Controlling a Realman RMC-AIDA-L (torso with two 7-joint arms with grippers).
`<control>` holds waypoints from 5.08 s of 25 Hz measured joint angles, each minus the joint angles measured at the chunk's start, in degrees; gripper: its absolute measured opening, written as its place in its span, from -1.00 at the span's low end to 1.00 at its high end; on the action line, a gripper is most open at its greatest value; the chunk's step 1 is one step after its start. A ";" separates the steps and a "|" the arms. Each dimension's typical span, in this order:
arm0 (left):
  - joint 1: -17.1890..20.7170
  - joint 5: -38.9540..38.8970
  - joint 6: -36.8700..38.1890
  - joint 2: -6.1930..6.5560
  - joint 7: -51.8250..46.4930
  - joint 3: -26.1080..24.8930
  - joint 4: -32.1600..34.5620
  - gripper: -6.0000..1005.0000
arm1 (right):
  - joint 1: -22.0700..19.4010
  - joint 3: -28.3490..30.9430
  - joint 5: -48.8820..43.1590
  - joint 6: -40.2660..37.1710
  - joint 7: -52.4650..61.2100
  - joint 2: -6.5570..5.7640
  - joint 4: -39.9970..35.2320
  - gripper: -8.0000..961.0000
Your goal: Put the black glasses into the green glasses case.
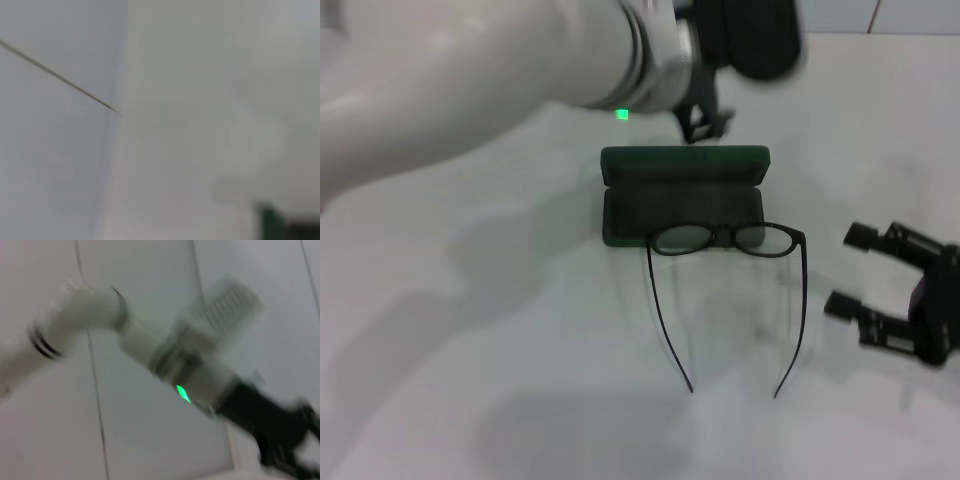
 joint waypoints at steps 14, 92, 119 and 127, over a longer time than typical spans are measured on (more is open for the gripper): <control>37.83 -50.73 -23.78 0.17 15.14 -8.03 17.36 -0.36 | 8.85 -1.64 -22.96 6.99 42.83 -0.93 -37.12 0.63; 23.97 -103.18 49.14 0.16 86.09 -42.22 -73.57 -0.89 | 9.61 -30.48 -19.87 25.75 59.50 0.71 -49.41 -0.88; 7.08 -104.02 49.17 -0.64 83.46 -32.85 -78.63 -0.92 | 7.04 -20.13 10.79 8.71 31.22 0.68 -24.39 -0.87; 7.36 -104.55 46.25 -0.64 84.42 -32.72 -79.71 -0.92 | 7.50 -20.24 11.03 8.34 31.23 0.85 -23.69 -0.88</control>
